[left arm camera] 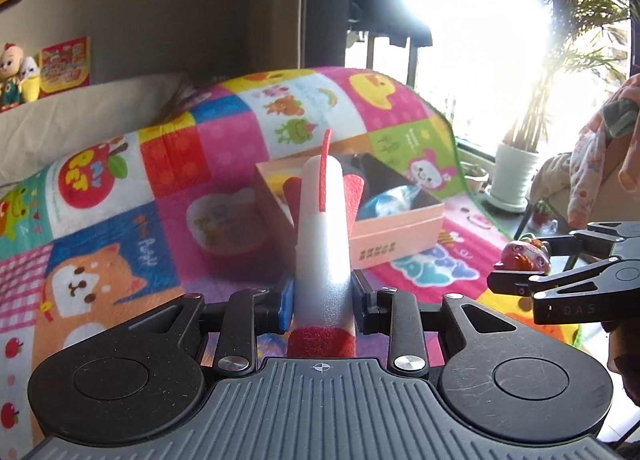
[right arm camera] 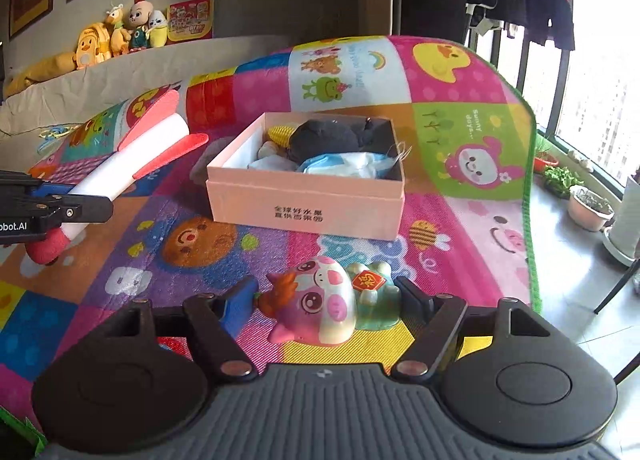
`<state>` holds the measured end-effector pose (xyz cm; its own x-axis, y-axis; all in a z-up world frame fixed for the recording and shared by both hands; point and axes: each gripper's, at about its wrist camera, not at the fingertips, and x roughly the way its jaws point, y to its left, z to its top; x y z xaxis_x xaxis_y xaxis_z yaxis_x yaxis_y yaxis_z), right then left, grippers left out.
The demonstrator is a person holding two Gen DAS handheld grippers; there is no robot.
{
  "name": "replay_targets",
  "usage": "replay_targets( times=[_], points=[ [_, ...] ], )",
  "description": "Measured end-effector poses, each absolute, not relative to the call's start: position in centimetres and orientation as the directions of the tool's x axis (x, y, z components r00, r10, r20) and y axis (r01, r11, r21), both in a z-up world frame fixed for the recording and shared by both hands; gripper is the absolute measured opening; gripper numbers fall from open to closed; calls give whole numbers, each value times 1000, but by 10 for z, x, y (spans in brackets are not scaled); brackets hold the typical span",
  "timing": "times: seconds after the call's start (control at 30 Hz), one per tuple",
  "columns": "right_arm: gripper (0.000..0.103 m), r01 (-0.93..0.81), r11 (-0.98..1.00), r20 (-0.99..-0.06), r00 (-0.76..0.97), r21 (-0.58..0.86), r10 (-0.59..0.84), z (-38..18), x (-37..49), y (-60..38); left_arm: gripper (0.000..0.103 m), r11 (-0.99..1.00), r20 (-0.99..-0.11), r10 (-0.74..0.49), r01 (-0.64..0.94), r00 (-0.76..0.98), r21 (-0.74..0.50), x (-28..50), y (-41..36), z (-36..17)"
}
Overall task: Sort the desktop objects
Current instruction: 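Drop the foam stick into the pink box with the left tool while the right tool lifts the pig toy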
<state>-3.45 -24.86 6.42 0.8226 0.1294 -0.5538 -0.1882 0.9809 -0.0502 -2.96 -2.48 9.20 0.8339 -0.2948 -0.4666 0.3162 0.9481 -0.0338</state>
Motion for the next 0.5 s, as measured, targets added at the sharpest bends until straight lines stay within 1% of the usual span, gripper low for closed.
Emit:
replay_targets(
  times=[0.1,0.2,0.37,0.5],
  points=[
    [74,-150,984,-517,852,-93,81,82,-43,-250,33,939,-423,-323,344,847,-28,-37,-36,106],
    [74,-139,984,-487,871,-107,70,95,-54,-253,33,933,-404,-336,360,851,-18,-41,-44,115],
    [74,-138,982,-453,889,-128,66,107,-65,-254,33,934,-396,-338,358,854,-24,-39,-52,124],
    [74,-152,979,-442,894,-132,79,110,-67,-253,33,940,-399,-324,341,858,-29,-20,-62,127]
  ],
)
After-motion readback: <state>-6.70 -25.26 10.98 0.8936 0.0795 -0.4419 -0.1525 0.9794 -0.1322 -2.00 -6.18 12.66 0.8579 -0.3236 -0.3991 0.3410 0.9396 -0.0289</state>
